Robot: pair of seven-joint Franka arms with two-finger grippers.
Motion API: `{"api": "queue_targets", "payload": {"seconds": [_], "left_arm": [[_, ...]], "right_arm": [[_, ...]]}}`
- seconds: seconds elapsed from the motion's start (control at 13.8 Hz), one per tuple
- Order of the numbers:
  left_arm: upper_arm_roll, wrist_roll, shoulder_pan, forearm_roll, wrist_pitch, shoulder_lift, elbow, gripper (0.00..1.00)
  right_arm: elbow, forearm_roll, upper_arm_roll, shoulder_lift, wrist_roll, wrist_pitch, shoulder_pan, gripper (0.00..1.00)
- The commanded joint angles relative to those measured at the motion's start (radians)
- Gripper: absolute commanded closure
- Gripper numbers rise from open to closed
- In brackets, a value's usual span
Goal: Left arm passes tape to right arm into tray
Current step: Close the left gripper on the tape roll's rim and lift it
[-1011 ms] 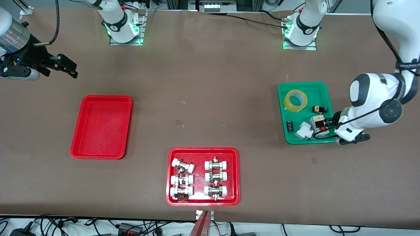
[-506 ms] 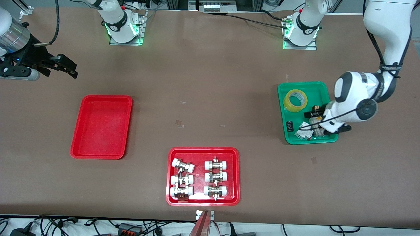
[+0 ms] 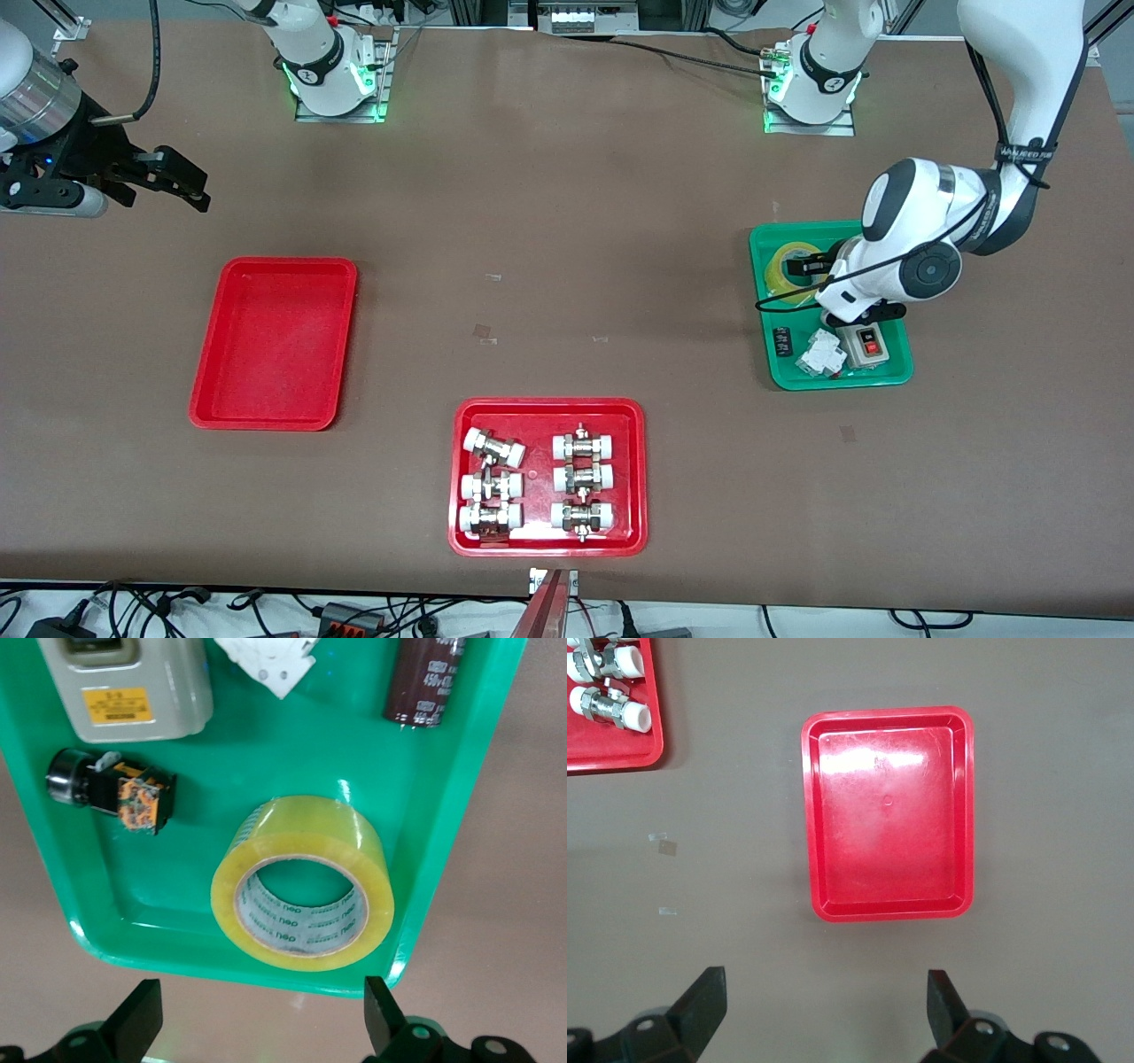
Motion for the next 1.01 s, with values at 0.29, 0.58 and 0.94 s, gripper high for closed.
{"api": "queue_targets", "payload": {"seconds": [0.29, 0.58, 0.94], "left_arm": [[0.001, -0.007, 0.083, 0.021, 0.174, 0.001, -0.116, 0.00], [0.001, -0.008, 0.083, 0.020, 0.205, 0.021, -0.129, 0.00], [0.003, -0.010, 0.083, 0.021, 0.300, 0.040, -0.182, 0.00]], "right_arm": [[0.008, -0.007, 0.000, 0.002, 0.009, -0.007, 0.003, 0.00], [0.008, -0.007, 0.000, 0.002, 0.009, -0.005, 0.003, 0.00], [0.008, -0.007, 0.000, 0.003, 0.009, -0.005, 0.003, 0.00]]}}
